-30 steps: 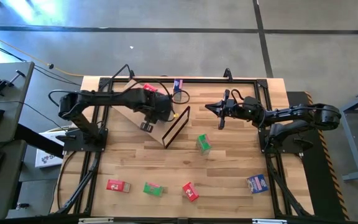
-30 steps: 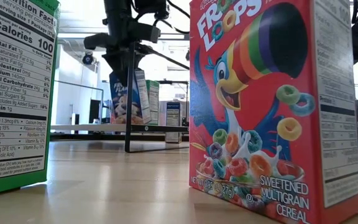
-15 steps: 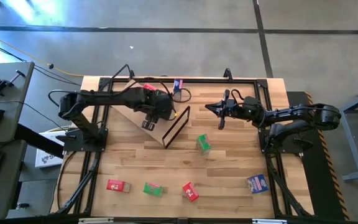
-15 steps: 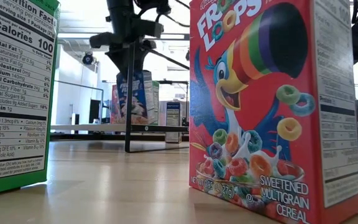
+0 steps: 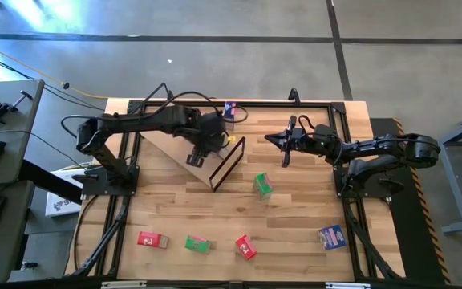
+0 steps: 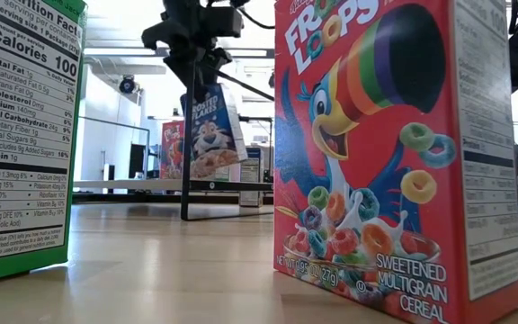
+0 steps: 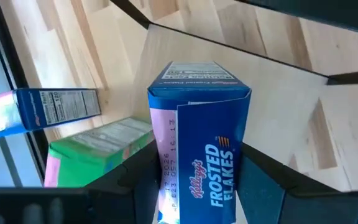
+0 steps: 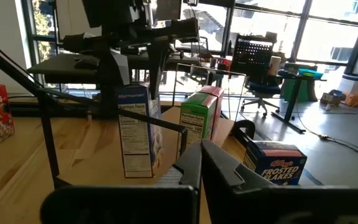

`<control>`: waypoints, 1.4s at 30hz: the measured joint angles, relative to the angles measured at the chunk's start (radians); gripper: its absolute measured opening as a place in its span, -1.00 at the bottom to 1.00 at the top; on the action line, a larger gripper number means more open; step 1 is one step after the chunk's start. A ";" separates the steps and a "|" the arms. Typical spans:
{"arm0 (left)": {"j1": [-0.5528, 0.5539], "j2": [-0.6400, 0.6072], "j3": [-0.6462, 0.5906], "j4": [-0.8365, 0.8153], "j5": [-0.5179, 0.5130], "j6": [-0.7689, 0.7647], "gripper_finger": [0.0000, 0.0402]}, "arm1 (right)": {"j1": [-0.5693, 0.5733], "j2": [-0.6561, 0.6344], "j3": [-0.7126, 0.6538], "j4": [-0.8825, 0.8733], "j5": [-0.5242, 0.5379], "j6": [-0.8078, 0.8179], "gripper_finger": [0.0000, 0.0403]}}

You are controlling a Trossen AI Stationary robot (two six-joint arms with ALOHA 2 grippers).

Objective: Stack cereal on shelf
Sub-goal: Put the middle left blue cereal on the shelf, then adjust the blue cereal on the shelf

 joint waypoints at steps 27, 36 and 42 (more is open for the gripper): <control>-0.022 -0.067 0.025 0.009 -0.004 -0.143 -0.13 | 0.000 0.000 0.000 0.000 0.000 0.000 -1.00; -0.053 -0.348 -0.312 0.266 0.028 -0.456 -0.43 | 0.000 0.000 -0.001 -0.016 0.000 -0.009 -1.00; -0.061 -0.503 -0.627 0.585 0.019 -0.667 -0.65 | 0.000 0.000 -0.001 -0.019 0.000 -0.011 -1.00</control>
